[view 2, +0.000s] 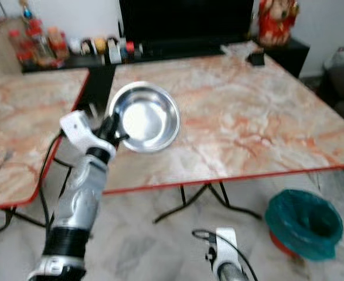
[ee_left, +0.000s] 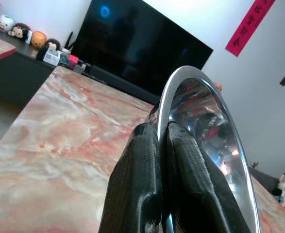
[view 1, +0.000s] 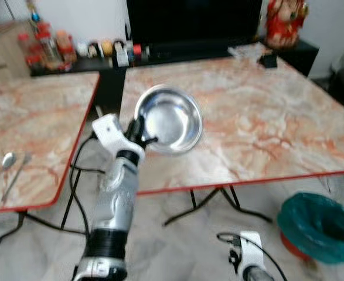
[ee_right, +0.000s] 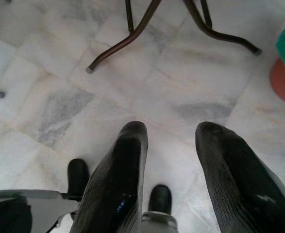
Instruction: Setting the table
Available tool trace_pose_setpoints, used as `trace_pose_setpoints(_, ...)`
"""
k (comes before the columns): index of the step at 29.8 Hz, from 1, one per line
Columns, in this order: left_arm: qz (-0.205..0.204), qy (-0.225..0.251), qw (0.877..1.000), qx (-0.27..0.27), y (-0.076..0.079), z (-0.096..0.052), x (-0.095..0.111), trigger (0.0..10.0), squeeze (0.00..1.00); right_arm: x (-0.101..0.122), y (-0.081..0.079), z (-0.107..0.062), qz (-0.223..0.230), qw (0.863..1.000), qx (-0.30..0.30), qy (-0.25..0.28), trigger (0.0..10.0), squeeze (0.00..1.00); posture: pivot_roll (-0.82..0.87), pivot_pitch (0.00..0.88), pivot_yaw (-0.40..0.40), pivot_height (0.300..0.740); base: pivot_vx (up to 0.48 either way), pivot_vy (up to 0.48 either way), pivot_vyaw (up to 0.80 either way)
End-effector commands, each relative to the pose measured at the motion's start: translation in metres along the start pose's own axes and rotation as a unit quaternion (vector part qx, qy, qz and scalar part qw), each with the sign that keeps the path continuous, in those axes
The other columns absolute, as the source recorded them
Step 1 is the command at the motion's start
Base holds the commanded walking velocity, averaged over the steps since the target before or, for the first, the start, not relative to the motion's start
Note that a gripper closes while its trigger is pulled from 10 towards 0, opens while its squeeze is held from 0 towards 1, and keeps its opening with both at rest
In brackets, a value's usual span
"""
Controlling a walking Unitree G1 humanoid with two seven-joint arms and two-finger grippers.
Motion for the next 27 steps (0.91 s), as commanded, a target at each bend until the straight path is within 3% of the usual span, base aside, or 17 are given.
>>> trace_pose_setpoints(1,-0.001,0.012,1.000,-0.011,0.0076,0.0024,0.0056,10.0,0.00,0.0039,0.0011,0.0005,-0.006,1.000,-0.002,0.007,10.0,0.00,0.02,0.000,0.057,0.740,0.251,-0.345,0.00)
trace_pose_setpoints(27,0.001,0.010,1.000,-0.010,0.0066,0.0009,0.0044,10.0,0.00,0.0032,0.0004,0.0006,-0.008,1.000,-0.006,0.006,10.0,0.00,0.02,0.000,0.059,0.740,0.257,-0.338,0.00)
Point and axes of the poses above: a point about 5 cm out from each wrist's last joint towards the gripper, its own z axis pointing out of the wrist towards the gripper, its own x axis along the axis of the wrist's last joint, y = z × x, the point moved 2 cm from there along z, pointing out of the wrist towards the gripper, and after that the axes turned 10 degrees about z, right-handed, at the moved point
